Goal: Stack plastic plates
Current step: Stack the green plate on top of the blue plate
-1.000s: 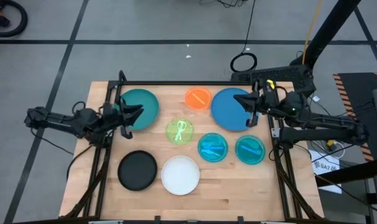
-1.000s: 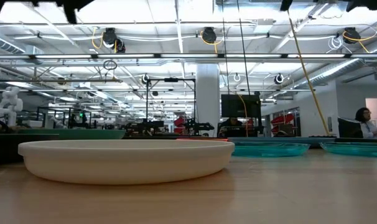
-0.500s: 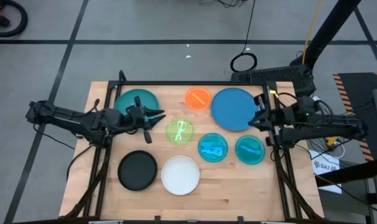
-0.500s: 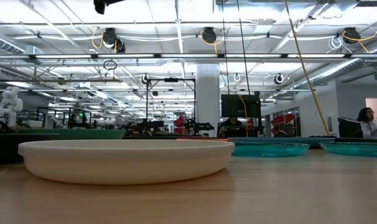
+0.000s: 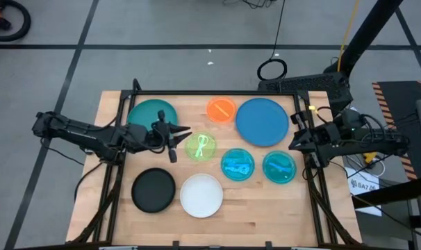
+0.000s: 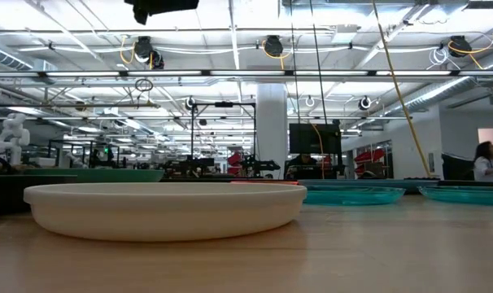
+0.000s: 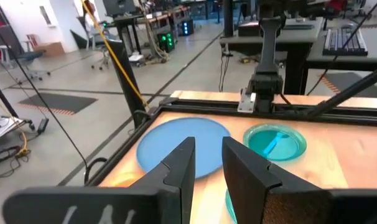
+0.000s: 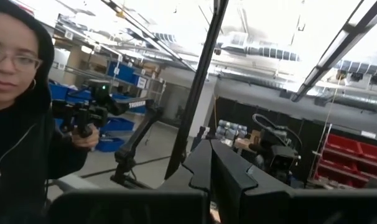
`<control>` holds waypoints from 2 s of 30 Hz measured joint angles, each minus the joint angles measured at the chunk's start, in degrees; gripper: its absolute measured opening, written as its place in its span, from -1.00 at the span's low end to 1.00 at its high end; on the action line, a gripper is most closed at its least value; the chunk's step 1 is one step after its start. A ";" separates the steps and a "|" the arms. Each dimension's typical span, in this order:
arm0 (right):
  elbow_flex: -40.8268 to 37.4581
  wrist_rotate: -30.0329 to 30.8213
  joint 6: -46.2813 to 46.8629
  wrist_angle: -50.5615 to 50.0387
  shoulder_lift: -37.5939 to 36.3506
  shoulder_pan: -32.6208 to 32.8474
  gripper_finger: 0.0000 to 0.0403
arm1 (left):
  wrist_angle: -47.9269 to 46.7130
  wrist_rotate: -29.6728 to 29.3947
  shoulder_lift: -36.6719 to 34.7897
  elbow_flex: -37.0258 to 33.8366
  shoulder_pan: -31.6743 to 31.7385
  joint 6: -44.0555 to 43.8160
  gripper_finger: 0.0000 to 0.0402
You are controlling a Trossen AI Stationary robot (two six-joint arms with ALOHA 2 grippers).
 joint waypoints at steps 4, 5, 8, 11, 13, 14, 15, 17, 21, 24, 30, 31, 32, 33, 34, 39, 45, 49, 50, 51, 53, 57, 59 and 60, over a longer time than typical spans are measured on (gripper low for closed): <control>0.00 0.05 0.01 -0.80 -0.53 0.00 -0.99 | -3.47 -0.04 0.00 0.00 0.00 -2.97 -0.56; 0.00 0.06 0.01 -0.89 -0.53 0.00 -0.99 | -4.27 -0.04 0.00 0.00 0.00 -3.66 -0.56; -0.01 0.54 0.01 -1.27 -0.27 0.00 -0.99 | -5.99 -0.08 -0.02 0.00 0.00 -5.50 -0.56; -0.02 2.93 0.01 -1.62 -0.24 0.00 -0.99 | -6.95 -0.07 0.00 0.00 0.02 -6.14 -0.56; 0.00 4.45 0.01 -1.86 -0.26 0.00 -0.99 | -6.99 -0.08 -0.02 0.00 0.00 -6.74 -0.56; -0.02 5.12 0.01 -2.05 -0.24 0.00 -0.99 | -7.01 -0.08 -0.02 0.00 0.00 -7.07 -0.56; -0.02 5.49 0.01 -2.20 -0.24 0.00 -0.99 | -7.02 -0.09 -0.02 0.00 0.01 -7.39 -0.56; -0.02 6.24 0.01 -2.48 -0.24 0.00 -0.99 | -7.05 -0.07 -0.02 0.00 0.01 -7.64 -0.56; -0.02 6.28 0.02 -2.61 -0.24 0.00 -0.99 | -8.02 -0.07 -0.02 0.00 0.00 -8.66 -0.56; -0.02 6.32 0.03 -2.84 -0.24 0.00 -0.99 | -8.22 -0.08 -0.02 0.00 0.01 -8.83 -0.56; -0.02 6.36 0.03 -2.84 -0.24 0.00 -0.99 | -8.22 -0.09 0.06 0.00 0.02 -8.81 -0.56; -0.02 6.36 0.02 -2.84 -0.24 0.00 -0.99 | -8.11 -0.09 0.24 0.00 0.01 -8.81 -0.56; -0.02 6.37 0.03 -2.84 -0.24 0.00 -0.99 | -8.12 -0.07 0.33 0.00 0.01 -8.81 -0.56; -0.02 6.45 0.03 -2.85 -0.24 0.00 -0.99 | -8.28 -0.07 0.36 -0.02 0.00 -8.81 -0.56; -0.02 6.72 0.03 -2.84 -0.24 0.00 -0.99 | -8.29 -0.08 0.37 -0.04 0.01 -8.81 -0.56; -0.02 14.99 0.00 -4.08 0.01 0.00 -0.99 | -8.23 -0.07 0.35 -0.04 0.02 -8.79 -0.56; -0.02 29.06 0.03 -4.65 2.83 0.00 -0.99 | -8.13 -0.07 0.35 -0.04 0.02 -8.61 -0.56; -0.04 38.72 -0.32 -3.76 5.64 0.00 -0.99 | -8.13 -0.08 0.35 -0.04 0.00 -8.44 -0.56; -0.04 41.26 -0.40 -3.58 6.09 0.00 -0.99 | -8.10 -0.09 0.35 -0.04 0.01 -8.45 -0.56; -0.04 43.37 -0.40 -3.47 6.50 -0.02 -0.99 | -8.08 -0.07 0.35 -0.04 0.01 -8.73 -0.56; -0.11 46.96 -0.66 -3.47 6.87 -0.02 -0.99 | -8.07 -0.07 0.67 -0.04 0.02 -9.99 -0.56; -0.11 49.92 -1.58 -3.19 6.83 -0.03 -0.99 | -9.40 1.12 4.54 -0.14 1.00 -12.11 -0.56; -0.11 49.83 -1.62 -3.19 6.80 -0.04 -0.99 | -8.94 4.25 7.45 -0.12 2.34 -13.51 -0.56; -0.11 49.74 -1.67 -3.19 6.80 -0.03 -0.99 | -9.02 6.31 8.81 -0.10 3.16 -13.99 -0.56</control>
